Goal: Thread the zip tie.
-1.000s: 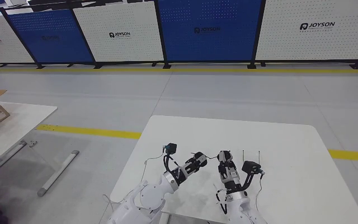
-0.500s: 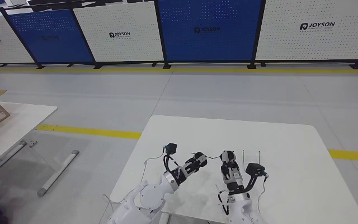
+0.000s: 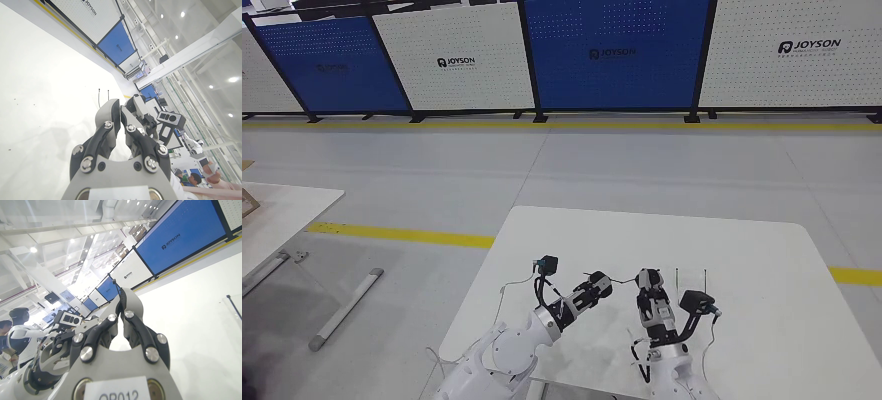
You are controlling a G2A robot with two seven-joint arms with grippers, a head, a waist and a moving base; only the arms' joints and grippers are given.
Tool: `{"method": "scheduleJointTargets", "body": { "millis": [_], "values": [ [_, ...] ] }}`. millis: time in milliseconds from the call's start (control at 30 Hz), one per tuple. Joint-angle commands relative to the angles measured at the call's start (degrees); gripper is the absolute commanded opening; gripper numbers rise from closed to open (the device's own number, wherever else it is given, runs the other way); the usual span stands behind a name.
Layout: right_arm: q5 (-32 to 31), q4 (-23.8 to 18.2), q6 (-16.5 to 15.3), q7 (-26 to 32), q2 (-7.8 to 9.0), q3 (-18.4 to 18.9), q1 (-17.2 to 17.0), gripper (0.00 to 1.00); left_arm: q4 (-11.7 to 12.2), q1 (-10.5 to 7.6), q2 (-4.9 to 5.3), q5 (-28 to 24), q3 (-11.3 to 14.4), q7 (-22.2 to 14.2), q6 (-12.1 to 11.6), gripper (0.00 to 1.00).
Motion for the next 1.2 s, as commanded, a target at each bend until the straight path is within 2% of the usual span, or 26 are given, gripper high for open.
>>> {"method": "scheduleJointTargets", "body": {
  "millis": [0, 433, 1000, 1167],
  "values": [
    [0.01, 0.00, -0.11, 0.06, -0.03, 0.01, 0.08, 0.00, 0.00, 0.00, 0.00, 0.00, 0.00, 0.00, 0.00, 0.00],
    [0.14, 1.06, 0.23, 1.48, -0.33, -0.43, 0.97, 0.00, 0.00, 0.00, 0.00, 0.00, 0.00, 0.00, 0.00, 0.00],
    [0.23, 0.76, 0.11, 1.89, -0.38, -0.59, 0.70, 0.00, 0.00, 0.00, 0.00, 0.00, 0.00, 0.00, 0.00, 0.00],
    [0.66, -0.38, -0.81, 1.37, -0.35, -0.37, 0.08, 0.00, 0.04, 0.00, -0.05, -0.23, 0.15, 0.39, 0.24, 0.00]
  ]
}}
